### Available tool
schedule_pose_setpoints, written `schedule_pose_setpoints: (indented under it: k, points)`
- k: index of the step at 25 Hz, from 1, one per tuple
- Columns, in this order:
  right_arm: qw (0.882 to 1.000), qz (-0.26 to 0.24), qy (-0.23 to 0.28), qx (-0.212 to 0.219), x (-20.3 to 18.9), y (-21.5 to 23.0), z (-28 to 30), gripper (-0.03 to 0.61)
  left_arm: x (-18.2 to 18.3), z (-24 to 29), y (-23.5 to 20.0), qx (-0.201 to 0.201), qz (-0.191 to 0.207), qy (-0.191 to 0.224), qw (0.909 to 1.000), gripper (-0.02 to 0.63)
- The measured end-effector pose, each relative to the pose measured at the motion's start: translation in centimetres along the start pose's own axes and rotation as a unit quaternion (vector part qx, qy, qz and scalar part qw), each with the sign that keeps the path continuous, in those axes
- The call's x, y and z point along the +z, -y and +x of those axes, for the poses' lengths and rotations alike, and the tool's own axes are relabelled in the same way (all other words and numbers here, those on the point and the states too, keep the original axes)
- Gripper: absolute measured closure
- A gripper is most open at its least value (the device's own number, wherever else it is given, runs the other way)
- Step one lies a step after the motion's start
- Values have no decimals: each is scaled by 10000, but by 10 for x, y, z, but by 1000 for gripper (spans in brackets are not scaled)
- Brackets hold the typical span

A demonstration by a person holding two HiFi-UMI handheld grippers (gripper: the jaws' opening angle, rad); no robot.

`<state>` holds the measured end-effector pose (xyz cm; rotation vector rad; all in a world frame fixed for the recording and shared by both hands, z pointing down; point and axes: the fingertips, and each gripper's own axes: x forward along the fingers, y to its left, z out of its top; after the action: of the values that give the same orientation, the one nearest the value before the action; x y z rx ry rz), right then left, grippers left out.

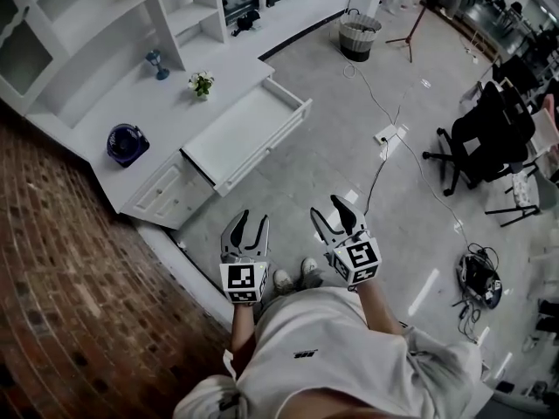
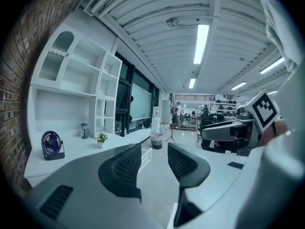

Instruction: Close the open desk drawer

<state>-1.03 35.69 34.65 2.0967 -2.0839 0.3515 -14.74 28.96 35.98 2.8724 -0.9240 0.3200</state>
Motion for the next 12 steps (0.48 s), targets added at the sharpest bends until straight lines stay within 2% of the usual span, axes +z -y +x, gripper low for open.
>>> schedule_pose_setpoints:
  k: [12]
  points:
    - [9999, 42, -27, 90, 4, 33, 49, 347, 5, 50, -23, 222, 28, -32, 9997, 430]
